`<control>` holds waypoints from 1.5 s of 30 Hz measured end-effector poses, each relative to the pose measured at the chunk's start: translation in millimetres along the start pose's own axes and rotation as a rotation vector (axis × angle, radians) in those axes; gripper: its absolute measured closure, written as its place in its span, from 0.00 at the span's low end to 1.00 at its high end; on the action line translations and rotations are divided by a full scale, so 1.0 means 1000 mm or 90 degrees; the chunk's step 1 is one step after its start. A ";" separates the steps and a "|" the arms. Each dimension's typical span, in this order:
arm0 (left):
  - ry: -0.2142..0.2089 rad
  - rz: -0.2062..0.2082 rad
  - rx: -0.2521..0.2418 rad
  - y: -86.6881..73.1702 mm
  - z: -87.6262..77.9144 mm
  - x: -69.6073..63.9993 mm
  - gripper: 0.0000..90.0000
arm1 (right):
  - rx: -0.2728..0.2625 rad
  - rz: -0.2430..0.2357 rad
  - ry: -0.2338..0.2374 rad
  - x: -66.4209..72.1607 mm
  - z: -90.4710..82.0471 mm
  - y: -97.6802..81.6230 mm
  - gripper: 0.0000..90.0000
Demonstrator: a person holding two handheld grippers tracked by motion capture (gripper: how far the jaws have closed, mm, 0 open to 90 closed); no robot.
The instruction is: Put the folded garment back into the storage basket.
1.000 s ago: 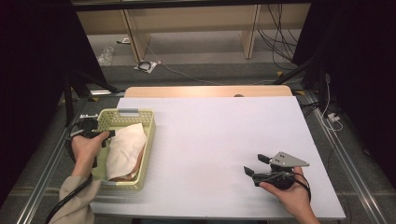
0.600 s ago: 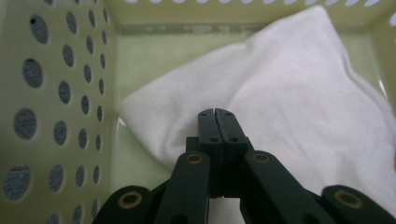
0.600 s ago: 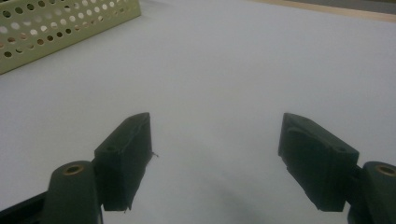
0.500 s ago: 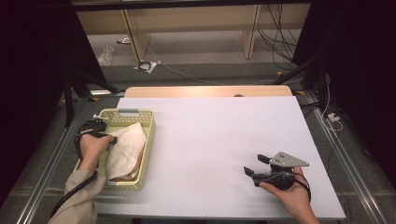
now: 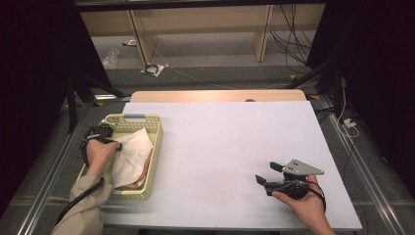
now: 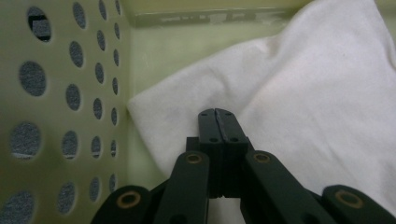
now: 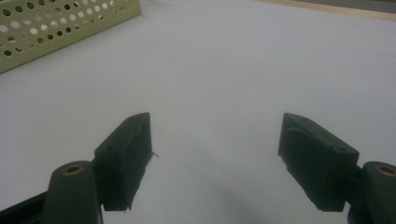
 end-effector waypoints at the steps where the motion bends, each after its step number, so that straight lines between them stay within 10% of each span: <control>1: 0.000 0.002 -0.002 0.000 -0.001 0.000 0.99 | 0.000 0.000 0.000 0.000 0.000 0.000 0.30; 8: -0.059 0.020 -0.041 -0.001 -0.025 -0.021 0.93 | -0.005 0.001 0.002 0.000 0.001 0.001 0.30; 17: -0.125 0.128 -0.010 -0.026 -0.035 -0.074 0.73 | -0.003 -0.001 0.001 0.001 0.000 0.001 0.30; 30: -0.111 0.149 0.064 -0.043 -0.020 -0.075 0.99 | 0.002 -0.002 0.002 0.001 0.000 0.000 0.30; 45: -0.096 0.146 0.112 -0.040 -0.018 -0.056 1.00 | 0.002 -0.002 0.003 0.002 0.000 0.000 0.30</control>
Point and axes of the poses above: each handheld gripper's, and its own axes: z roughly forward along the jaws, y roughly out of its top, x roughly to its left, the point moved 10 cm from there along z, roughly forward along the jaws, and after that the axes turned 4 degrees about x, right-handed, at the moved point
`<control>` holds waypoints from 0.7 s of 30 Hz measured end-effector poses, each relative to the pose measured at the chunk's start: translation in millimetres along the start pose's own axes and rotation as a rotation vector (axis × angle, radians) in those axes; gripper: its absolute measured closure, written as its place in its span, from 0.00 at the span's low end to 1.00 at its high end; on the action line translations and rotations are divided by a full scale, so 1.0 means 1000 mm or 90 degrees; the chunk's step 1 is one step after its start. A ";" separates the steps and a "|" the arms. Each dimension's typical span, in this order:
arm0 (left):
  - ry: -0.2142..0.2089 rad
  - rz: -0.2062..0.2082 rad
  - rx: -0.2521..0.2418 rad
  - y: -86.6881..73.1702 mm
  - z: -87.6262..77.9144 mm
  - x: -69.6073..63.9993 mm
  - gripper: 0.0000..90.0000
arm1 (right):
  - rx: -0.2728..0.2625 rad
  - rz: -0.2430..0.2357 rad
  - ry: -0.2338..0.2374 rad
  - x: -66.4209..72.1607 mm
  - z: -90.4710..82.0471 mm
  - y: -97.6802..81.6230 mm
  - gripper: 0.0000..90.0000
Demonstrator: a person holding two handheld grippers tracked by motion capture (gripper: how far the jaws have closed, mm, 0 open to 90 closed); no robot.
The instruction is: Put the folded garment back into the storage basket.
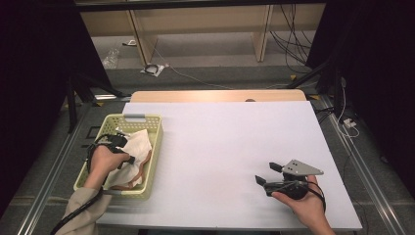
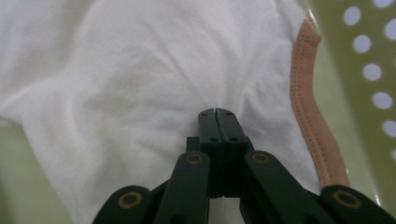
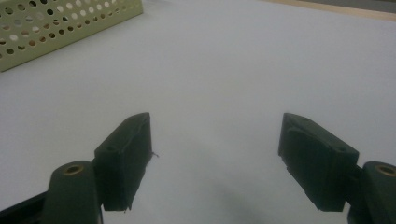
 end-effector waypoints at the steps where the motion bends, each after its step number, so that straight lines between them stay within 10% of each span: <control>1: 0.001 -0.002 0.001 0.000 0.000 0.002 0.99 | 0.000 0.000 0.000 0.000 0.000 0.000 0.30; 21: 0.036 -0.049 -0.001 0.010 0.000 0.038 1.00 | -0.003 -0.002 0.002 0.001 0.001 0.000 0.30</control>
Point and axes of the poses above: each handheld gripper's, and its own axes: z roughly forward along the jaws, y roughly out of its top, x roughly to its left, the point moved 10 cm from there along z, roughly forward along the jaws, and after that the axes turned 4 degrees about x, right-handed, at the moved point
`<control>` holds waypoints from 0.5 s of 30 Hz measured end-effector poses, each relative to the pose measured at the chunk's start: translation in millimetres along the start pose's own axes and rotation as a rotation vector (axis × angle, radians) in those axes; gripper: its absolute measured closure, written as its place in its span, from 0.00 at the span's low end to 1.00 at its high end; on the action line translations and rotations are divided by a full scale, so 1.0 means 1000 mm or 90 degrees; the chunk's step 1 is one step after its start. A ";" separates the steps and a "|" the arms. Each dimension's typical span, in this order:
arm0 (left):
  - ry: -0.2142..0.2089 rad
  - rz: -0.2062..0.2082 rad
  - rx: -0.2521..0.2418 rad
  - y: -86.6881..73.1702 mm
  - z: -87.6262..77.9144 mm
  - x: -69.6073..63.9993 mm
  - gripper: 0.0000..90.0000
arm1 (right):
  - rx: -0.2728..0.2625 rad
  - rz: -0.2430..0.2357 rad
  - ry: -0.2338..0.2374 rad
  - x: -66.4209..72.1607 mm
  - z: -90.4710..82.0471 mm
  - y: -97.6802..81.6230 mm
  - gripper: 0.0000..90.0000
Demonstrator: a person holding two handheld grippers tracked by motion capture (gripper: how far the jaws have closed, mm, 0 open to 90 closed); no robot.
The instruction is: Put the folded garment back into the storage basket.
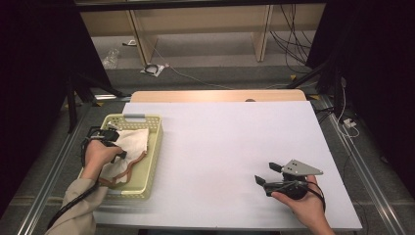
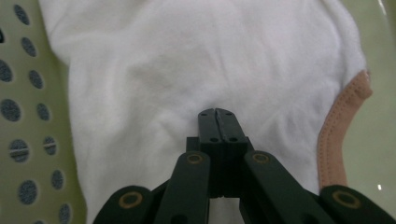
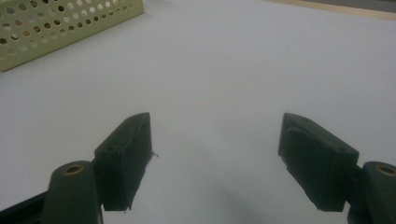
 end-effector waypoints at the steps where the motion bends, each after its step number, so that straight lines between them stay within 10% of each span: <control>1: 0.001 -0.001 0.001 0.001 0.000 0.001 1.00 | 0.002 0.000 -0.001 0.000 0.000 0.000 0.30; 15: 0.009 -0.010 -0.022 0.006 0.000 0.006 0.99 | -0.001 0.002 0.001 0.000 0.000 0.000 0.30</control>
Point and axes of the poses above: each handheld gripper's, and its own axes: z roughly forward along the jaws, y roughly out of its top, x roughly to its left, the point moved 10 cm from there along z, roughly forward along the jaws, and after that the axes turned 4 degrees about x, right-handed, at the moved point
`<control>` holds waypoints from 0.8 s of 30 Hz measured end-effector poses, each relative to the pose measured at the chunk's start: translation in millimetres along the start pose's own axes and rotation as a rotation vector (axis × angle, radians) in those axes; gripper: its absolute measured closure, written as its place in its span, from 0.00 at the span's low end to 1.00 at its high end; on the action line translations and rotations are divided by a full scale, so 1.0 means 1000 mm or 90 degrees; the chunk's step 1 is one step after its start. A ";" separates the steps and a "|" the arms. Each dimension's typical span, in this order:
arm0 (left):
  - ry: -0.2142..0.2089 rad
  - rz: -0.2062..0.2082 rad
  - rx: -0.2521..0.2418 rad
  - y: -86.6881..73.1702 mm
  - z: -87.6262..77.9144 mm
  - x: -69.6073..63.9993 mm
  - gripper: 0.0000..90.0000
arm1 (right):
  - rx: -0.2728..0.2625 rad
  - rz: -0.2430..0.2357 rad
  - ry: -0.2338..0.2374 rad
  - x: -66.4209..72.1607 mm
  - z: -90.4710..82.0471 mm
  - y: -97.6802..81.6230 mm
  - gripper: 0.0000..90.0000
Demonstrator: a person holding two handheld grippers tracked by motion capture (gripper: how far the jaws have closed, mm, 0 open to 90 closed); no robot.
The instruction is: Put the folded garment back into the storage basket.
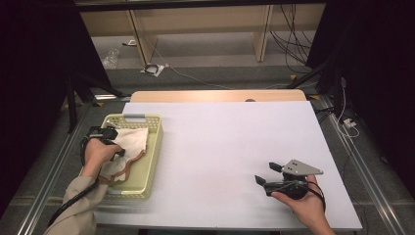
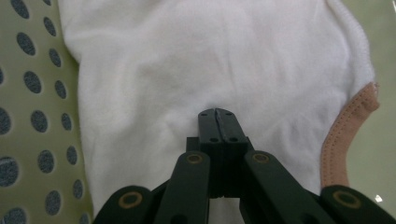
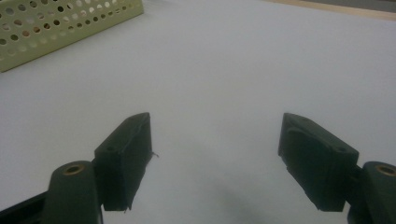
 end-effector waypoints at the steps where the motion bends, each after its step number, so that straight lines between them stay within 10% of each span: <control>1: -0.007 -0.001 -0.012 0.001 -0.001 -0.001 0.99 | 0.000 0.000 0.000 0.000 0.000 0.000 0.30; 7: -0.007 -0.006 -0.067 0.008 -0.029 -0.001 0.90 | -0.001 0.001 0.000 0.000 0.000 0.000 0.30; 24: 0.018 0.045 0.040 -0.036 -0.044 0.002 1.00 | 0.003 -0.003 -0.002 0.000 -0.001 0.000 0.30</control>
Point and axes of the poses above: each handheld gripper's, and its own axes: z roughly forward along the jaws, y roughly out of its top, x roughly to its left, the point moved 10 cm from there along z, roughly forward along the jaws, and after that the axes turned 4 degrees about x, right-handed, at the moved point
